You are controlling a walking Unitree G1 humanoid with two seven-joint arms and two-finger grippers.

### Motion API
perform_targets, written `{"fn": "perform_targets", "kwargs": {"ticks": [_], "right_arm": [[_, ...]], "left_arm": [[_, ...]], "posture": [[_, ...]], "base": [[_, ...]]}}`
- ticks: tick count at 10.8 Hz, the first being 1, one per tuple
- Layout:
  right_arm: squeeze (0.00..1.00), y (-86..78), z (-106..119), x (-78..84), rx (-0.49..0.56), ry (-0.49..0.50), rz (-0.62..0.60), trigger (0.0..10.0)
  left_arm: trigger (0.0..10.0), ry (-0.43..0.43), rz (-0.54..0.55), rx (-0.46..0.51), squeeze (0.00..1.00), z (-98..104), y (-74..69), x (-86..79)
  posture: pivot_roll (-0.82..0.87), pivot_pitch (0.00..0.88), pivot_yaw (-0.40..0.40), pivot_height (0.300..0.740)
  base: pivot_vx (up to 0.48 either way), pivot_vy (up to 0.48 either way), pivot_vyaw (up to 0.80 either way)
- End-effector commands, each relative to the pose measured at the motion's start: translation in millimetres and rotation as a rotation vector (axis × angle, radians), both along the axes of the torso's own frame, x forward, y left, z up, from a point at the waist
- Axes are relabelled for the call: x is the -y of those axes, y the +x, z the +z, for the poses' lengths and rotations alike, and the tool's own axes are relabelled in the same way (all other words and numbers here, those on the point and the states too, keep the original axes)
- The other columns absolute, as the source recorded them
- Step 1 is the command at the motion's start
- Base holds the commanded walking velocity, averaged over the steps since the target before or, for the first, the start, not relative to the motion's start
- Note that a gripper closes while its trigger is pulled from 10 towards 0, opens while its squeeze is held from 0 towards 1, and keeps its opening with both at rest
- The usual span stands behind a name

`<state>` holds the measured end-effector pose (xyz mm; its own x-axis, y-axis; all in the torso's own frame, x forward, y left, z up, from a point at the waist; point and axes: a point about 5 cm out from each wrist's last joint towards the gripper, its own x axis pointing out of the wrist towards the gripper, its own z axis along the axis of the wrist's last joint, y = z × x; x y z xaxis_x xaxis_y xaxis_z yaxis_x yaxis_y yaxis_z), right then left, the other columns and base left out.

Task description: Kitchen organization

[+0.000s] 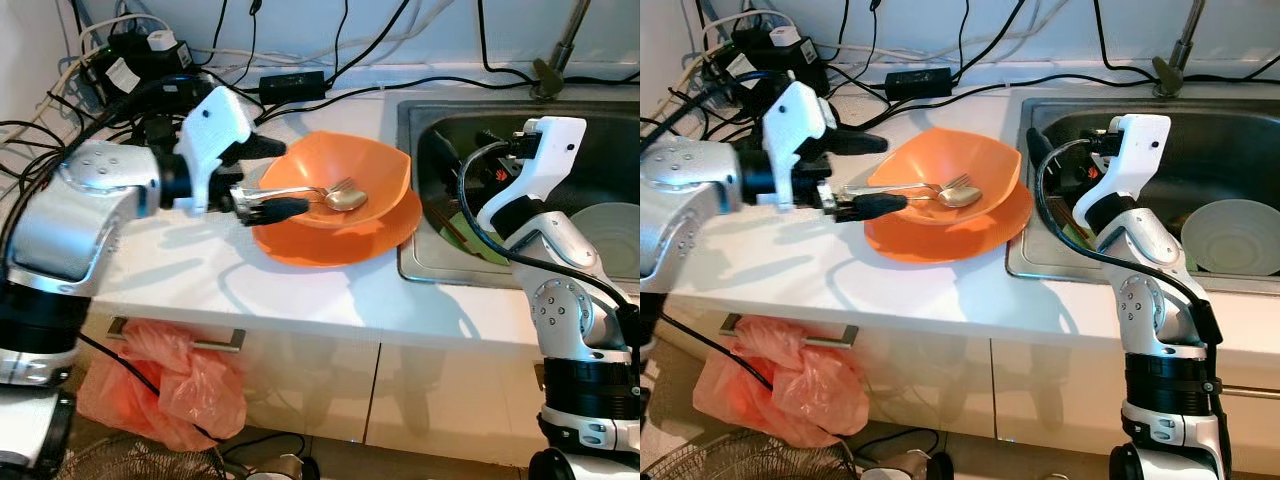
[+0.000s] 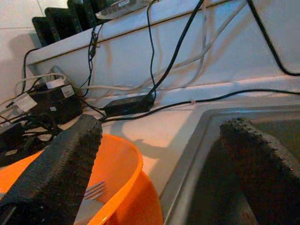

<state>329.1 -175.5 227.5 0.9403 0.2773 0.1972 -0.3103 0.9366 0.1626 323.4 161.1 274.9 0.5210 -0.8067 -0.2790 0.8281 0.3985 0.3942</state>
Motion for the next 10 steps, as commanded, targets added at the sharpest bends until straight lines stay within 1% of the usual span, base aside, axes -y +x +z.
{"fn": "perform_targets", "kwargs": {"ticks": [1, 2, 3, 4, 5, 7, 8, 9, 10], "right_arm": [[0.00, -1.8, 0, 0.1, 0.012, -0.002, -0.013, 10.0], [0.00, -2.2, 0, 0.5, 0.014, 0.002, -0.023, 10.0], [0.00, -2.5, 0, 0.8, 0.013, -0.001, -0.031, 10.0], [0.00, -3.4, 0, -0.6, 0.008, 0.009, -0.021, 10.0], [0.00, -3.7, 0, -0.1, 0.008, 0.009, -0.022, 10.0], [0.00, -3.9, 2, 0.9, 0.011, 0.022, -0.025, 10.0], [0.00, -4.9, 2, -1.3, 0.004, 0.033, -0.005, 10.0], [0.00, -9.7, 0, -9.6, -0.012, 0.025, 0.084, 10.0], [0.00, -14.4, -3, -14.6, -0.032, -0.005, 0.146, 10.0]], "left_arm": [[10.0, 0.029, -0.004, -0.005, 0.00, -4, -0.1, -4.9], [10.0, 0.071, 0.012, -0.003, 0.00, -10, 2.2, -11.3], [10.0, 0.089, 0.023, 0.002, 0.00, -13, 4.3, -16.3], [10.0, 0.129, 0.041, 0.015, 0.00, -18, 7.4, -20.8], [10.0, 0.152, 0.039, 0.028, 0.00, -22, 8.4, -20.8], [10.0, 0.133, 0.031, 0.064, 0.00, -24, 10.2, -15.3], [10.0, 0.136, 0.024, 0.104, 0.00, -26, 11.8, -12.1], [10.0, 0.140, 0.012, 0.133, 0.00, -29, 13.0, -10.9], [10.0, 0.134, 0.008, 0.141, 0.00, -28, 13.8, -10.5]], "posture": [[0.12, 0.024, 0.118, 0.740], [0.11, 0.026, 0.118, 0.740], [0.11, 0.026, 0.119, 0.740], [0.11, 0.025, 0.118, 0.740], [0.11, 0.027, 0.117, 0.740], [0.11, 0.030, 0.116, 0.740], [0.11, 0.032, 0.115, 0.740], [0.11, 0.035, 0.115, 0.740], [0.11, 0.034, 0.115, 0.740]], "base": [[0.000, 0.000, 0.00], [0.000, 0.000, 0.00], [0.000, 0.000, 0.00], [0.000, 0.000, 0.00], [0.000, 0.000, 0.00], [0.000, 0.000, 0.00], [0.000, 0.000, 0.00], [0.000, 0.000, 0.00], [0.000, 0.000, 0.00]]}}
